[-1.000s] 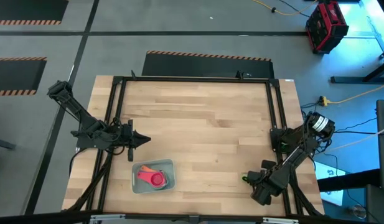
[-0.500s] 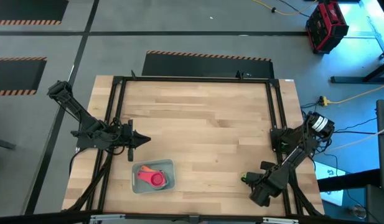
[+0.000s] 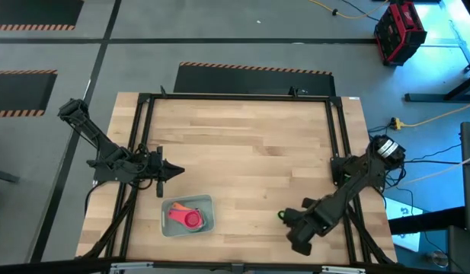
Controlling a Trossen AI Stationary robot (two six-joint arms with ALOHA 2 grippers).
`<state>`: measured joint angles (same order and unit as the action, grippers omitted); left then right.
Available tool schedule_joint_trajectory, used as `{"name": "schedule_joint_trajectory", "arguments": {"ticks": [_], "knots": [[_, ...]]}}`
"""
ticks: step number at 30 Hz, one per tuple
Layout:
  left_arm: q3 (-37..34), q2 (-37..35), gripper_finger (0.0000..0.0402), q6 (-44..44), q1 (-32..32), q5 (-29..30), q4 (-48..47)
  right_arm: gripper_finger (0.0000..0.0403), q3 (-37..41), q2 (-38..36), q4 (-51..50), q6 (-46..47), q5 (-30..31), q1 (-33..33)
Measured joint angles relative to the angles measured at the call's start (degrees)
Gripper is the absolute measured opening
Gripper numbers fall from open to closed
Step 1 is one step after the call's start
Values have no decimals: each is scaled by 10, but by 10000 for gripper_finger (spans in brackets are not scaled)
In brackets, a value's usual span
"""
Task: Nest measuring cups in basket
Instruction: Stack the green measuring cup on top of the pink measuring cup in the gray bin
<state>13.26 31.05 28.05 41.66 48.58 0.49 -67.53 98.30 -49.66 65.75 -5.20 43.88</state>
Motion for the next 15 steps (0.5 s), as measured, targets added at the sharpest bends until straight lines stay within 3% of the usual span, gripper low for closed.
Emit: {"name": "schedule_joint_trajectory", "arguments": {"ticks": [10, 15], "knots": [[0, 0, 11, 0, 0, 0, 0, 13, -136, 5, 0, -80, 92, -74], [0, 0, 11, 0, 0, 0, 0, 13, -215, 57, -9, -152, 101, -114]]}}
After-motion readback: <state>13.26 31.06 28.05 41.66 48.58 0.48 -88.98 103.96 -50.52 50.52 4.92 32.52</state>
